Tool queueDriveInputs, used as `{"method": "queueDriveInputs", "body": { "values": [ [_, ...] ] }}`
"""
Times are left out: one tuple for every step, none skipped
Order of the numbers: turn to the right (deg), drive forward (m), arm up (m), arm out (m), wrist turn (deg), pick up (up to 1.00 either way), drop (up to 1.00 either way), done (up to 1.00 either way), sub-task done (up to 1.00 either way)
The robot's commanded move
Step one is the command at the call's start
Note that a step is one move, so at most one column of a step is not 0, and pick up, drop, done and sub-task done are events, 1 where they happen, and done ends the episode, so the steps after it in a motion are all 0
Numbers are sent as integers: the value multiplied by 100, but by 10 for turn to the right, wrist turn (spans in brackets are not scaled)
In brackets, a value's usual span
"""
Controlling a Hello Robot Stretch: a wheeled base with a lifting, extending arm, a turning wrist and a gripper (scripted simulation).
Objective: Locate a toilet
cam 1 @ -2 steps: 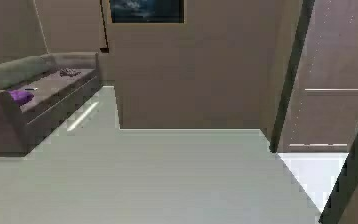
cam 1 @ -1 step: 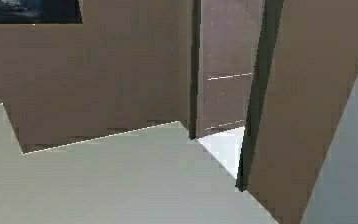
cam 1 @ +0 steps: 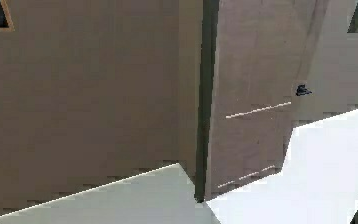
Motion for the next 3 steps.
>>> {"method": "queueDriveInputs", "body": {
  "values": [
    [0,40,0,0,0,0,0,0,0],
    [240,0,0,0,0,0,0,0,0],
    [0,60,0,0,0,0,0,0,0]
  ]
}}
